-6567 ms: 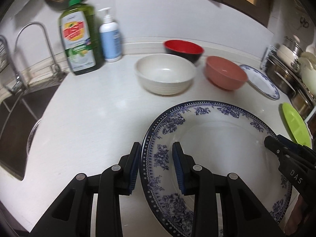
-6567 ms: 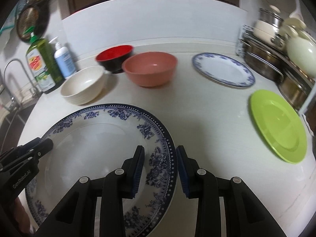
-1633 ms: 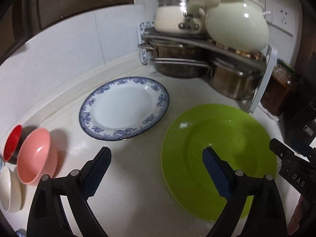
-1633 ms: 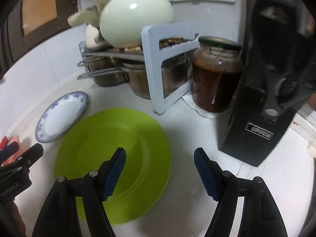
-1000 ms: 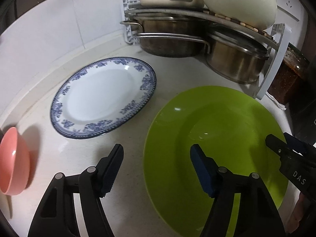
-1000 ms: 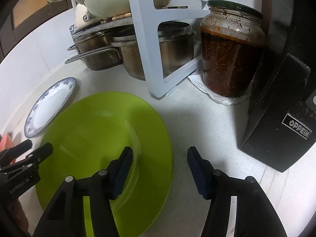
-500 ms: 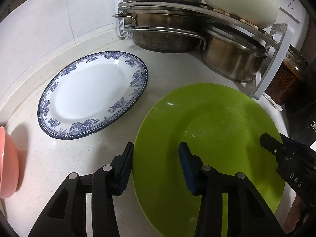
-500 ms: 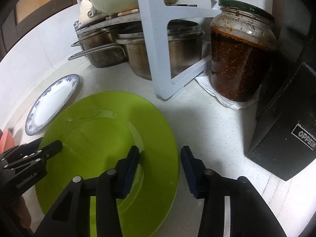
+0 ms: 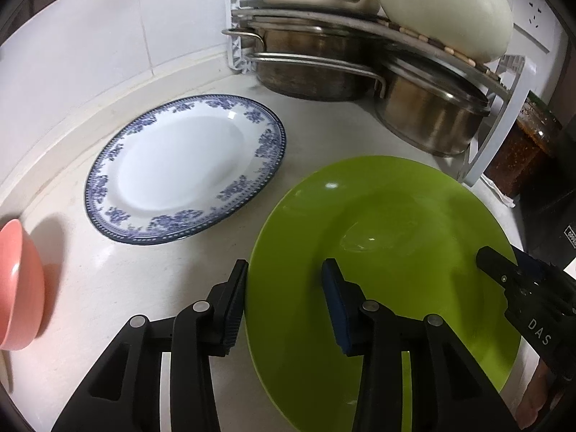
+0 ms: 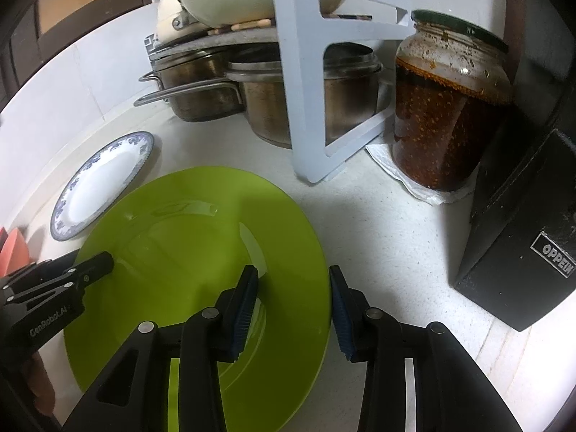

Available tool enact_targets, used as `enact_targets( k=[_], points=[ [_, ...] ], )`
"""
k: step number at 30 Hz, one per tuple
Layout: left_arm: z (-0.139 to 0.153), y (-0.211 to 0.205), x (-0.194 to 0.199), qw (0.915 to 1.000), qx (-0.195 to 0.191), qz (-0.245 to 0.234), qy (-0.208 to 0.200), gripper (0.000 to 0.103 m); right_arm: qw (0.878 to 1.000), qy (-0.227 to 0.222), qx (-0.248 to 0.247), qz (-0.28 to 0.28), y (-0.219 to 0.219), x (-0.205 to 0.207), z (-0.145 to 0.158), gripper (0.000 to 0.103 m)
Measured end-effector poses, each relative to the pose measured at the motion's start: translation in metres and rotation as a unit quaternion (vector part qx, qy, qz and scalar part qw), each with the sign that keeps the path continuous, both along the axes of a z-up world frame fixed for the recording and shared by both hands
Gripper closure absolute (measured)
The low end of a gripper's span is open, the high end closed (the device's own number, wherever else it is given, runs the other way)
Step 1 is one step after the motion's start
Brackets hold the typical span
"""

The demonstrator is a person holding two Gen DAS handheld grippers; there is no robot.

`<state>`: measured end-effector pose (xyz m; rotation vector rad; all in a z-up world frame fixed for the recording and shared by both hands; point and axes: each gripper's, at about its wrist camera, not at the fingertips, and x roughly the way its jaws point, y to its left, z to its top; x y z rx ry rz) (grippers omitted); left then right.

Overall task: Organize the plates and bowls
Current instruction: 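Carry the green plate with both tools over the blue-and-white plate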

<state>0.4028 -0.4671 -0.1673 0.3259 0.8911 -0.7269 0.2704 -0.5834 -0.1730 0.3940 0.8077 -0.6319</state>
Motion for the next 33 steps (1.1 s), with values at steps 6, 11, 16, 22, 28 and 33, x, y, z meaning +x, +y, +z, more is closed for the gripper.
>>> enact_targets(
  k=[6,11,16,22,28,33],
  points=[
    [0.013,0.021,-0.004,0.9998,-0.011,0.015,-0.003,0.062,1.000,-0.007,-0.009,0.011,0.014,-0.003,0.013,0.063],
    [0.025,0.043,-0.012,0.9993,-0.020,0.029,-0.010,0.062,0.999,-0.014,-0.020,0.023,0.031,-0.006,0.028,0.063],
    [0.037,0.074,-0.018,0.9983,-0.028,0.050,-0.016,0.062,0.999,-0.019,-0.025,0.040,0.053,-0.007,0.040,0.063],
    [0.053,0.115,-0.025,0.9962,-0.037,0.077,-0.020,0.062,0.997,-0.026,-0.033,0.062,0.083,-0.006,0.055,0.063],
    [0.064,0.156,-0.032,0.9936,-0.040,0.102,-0.028,0.063,0.995,-0.033,-0.034,0.088,0.116,-0.007,0.067,0.063],
    [0.071,0.194,-0.038,0.9907,-0.043,0.124,-0.035,0.063,0.993,-0.039,-0.035,0.109,0.144,-0.007,0.076,0.063]
  ],
)
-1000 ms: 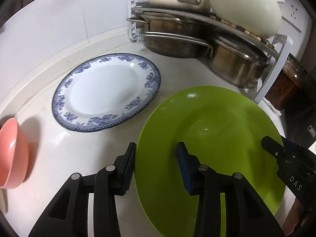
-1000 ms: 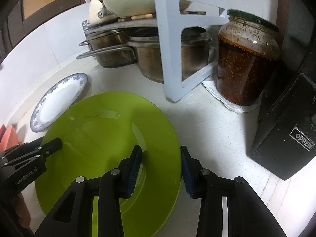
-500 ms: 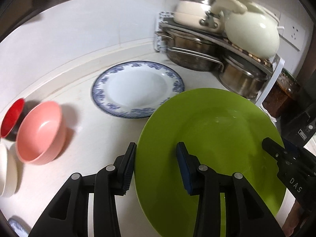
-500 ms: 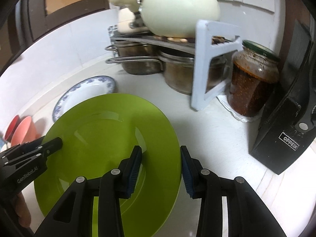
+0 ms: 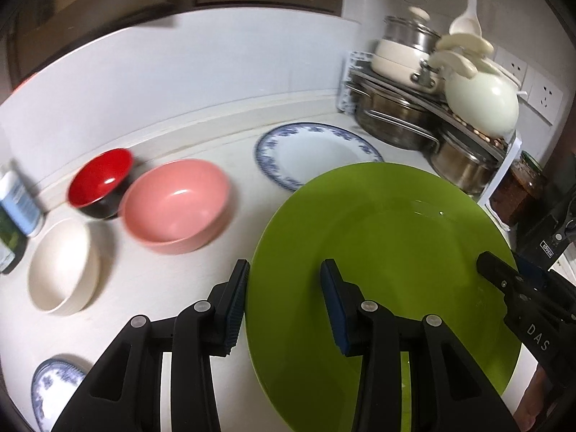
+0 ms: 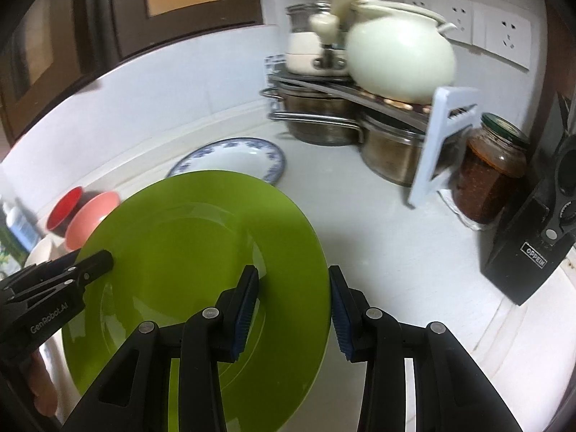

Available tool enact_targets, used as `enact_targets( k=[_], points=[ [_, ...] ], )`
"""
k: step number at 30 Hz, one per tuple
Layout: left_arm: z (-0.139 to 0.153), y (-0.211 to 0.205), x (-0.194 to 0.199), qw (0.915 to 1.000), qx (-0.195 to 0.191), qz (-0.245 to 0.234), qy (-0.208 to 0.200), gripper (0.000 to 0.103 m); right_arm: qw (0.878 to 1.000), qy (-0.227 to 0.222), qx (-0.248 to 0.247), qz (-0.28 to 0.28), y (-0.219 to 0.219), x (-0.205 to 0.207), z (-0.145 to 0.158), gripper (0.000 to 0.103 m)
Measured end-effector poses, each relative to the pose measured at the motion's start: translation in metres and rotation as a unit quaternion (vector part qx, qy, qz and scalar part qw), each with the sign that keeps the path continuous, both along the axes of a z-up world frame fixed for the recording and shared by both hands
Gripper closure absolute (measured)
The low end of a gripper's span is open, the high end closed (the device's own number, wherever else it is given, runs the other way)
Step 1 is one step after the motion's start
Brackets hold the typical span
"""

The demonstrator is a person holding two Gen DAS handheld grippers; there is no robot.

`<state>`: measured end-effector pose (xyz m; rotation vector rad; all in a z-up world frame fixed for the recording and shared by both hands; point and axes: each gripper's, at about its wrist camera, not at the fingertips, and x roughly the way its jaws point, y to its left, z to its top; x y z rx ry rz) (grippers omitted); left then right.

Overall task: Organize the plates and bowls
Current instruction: 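Carry the green plate with both tools over the blue-and-white plate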

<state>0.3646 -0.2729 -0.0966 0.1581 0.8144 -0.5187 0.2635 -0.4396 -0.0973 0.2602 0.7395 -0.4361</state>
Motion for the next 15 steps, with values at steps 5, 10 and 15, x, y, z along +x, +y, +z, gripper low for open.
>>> enact_targets(
  k=[5,10,15],
  points=[
    [0.007,0.046,-0.006,0.9995,-0.005,0.032,-0.004,0.063,1.000,-0.006,-0.004,0.027,0.034,0.002,0.008,0.063],
    [0.012,0.088,-0.010,0.9980,-0.009,0.063,-0.007,0.063,0.998,-0.012,-0.010,0.059,0.071,0.008,0.015,0.063],
    [0.017,0.133,-0.016,0.9952,-0.013,0.096,-0.014,0.063,0.995,-0.019,-0.012,0.092,0.107,0.014,0.022,0.063]
  ],
)
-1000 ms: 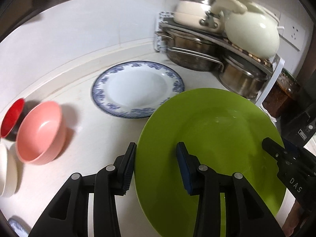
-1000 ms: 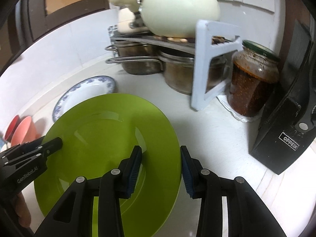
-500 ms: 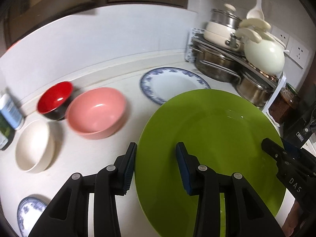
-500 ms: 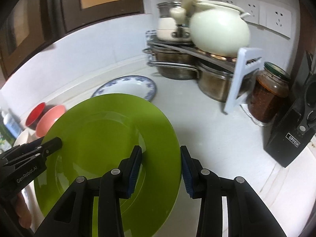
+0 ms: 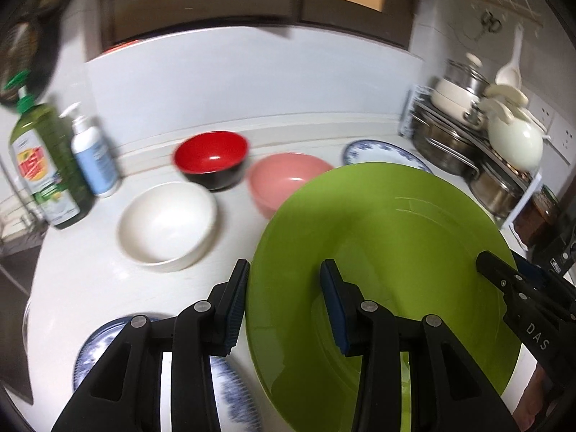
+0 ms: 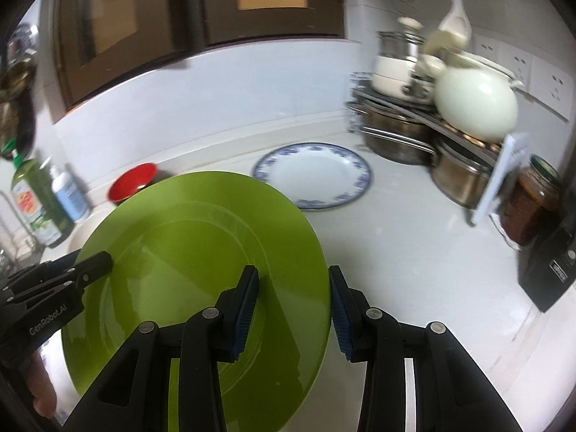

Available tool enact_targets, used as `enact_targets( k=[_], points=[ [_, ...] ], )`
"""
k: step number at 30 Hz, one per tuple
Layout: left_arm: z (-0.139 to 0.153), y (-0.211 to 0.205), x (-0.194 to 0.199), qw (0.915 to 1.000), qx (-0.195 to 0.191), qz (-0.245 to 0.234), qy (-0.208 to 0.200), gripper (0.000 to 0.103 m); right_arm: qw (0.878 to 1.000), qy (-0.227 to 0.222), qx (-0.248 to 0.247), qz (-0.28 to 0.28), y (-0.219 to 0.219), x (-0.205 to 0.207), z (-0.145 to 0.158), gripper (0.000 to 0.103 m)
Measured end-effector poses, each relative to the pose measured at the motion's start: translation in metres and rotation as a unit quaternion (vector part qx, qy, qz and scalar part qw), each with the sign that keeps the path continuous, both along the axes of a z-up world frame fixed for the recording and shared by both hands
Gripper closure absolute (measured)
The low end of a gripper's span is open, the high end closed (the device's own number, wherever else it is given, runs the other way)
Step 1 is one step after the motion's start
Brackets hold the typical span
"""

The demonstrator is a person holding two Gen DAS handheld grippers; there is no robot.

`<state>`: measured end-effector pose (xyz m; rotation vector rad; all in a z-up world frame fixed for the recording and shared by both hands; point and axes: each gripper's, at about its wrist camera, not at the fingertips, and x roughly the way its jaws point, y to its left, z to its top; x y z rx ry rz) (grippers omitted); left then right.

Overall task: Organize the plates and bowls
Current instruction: 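Carry the green plate with both tools over the blue-and-white plate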

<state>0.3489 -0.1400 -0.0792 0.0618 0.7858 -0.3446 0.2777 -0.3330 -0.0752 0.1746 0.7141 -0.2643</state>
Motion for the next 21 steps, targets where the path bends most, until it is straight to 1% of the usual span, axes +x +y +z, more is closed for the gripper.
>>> enact_targets(
  k=[3,8,13,21],
  points=[
    [0.004,0.024,-0.005,0.9997,-0.005,0.022,-0.001,0.063,1.000,-0.005,-0.005,0.022,0.021,0.003,0.005,0.063],
    [0.010,0.066,-0.017,0.9978,-0.003,0.065,-0.011,0.063,0.998,-0.013,-0.004,0.061,0.053,0.007,0.011,0.063],
    [0.014,0.110,-0.031,0.9933,0.003,0.114,-0.018,0.063,0.994,-0.017,0.004,0.109,0.089,0.013,0.014,0.063],
    [0.005,0.165,-0.050,0.9835,0.014,0.180,-0.004,0.063,0.983,-0.006,0.008,0.185,0.147,0.024,0.007,0.063]
  ],
)
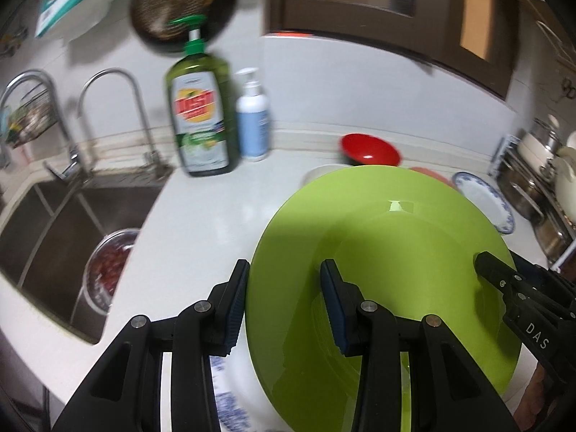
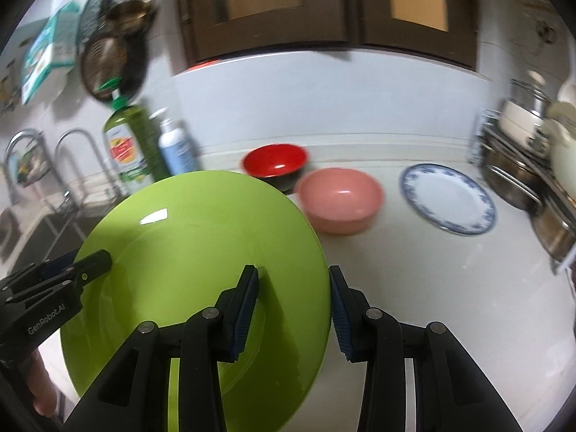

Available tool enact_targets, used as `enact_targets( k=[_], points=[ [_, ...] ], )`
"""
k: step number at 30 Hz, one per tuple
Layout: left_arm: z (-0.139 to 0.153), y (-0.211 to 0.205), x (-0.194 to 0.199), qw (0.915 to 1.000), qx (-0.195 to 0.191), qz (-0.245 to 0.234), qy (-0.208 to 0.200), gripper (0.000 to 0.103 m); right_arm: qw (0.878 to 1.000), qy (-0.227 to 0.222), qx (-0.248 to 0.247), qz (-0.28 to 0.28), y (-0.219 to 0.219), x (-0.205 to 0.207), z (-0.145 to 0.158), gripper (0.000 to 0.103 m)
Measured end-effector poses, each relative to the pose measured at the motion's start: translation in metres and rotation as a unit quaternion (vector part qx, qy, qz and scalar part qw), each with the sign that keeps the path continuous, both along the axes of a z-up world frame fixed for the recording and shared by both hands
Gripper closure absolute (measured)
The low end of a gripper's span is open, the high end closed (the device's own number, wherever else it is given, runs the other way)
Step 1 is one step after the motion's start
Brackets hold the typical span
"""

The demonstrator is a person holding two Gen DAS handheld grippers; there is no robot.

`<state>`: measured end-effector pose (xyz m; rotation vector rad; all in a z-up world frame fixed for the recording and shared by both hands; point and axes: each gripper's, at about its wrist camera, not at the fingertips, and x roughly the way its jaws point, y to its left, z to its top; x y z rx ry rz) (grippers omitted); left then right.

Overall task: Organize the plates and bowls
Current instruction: 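Carry the green plate with both tools over the blue-and-white plate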

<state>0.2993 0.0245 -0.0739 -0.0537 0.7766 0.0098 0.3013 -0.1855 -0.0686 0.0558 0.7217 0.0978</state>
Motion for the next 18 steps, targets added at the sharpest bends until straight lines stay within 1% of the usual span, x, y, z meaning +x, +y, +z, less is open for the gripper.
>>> enact_targets(
  k=[5,8,13,18],
  points=[
    [-0.012,0.022,-0.009,0.9994,0.004,0.027,0.019,0.063,0.999,0.015,-0.004,0.039,0.031,0.004,-0.012,0.063],
    [-0.020,0.031,-0.012,0.9988,0.011,0.038,0.030,0.063,0.998,0.036,0.003,0.056,0.043,0.007,-0.022,0.063],
    [-0.038,0.043,-0.014,0.9971,0.009,0.055,0.052,0.063,0.995,0.064,0.006,0.072,0.058,0.011,-0.037,0.063],
    [-0.060,0.050,-0.012,0.9955,-0.002,0.060,0.073,0.063,0.993,0.089,-0.004,0.083,0.068,0.015,-0.055,0.063]
  ],
)
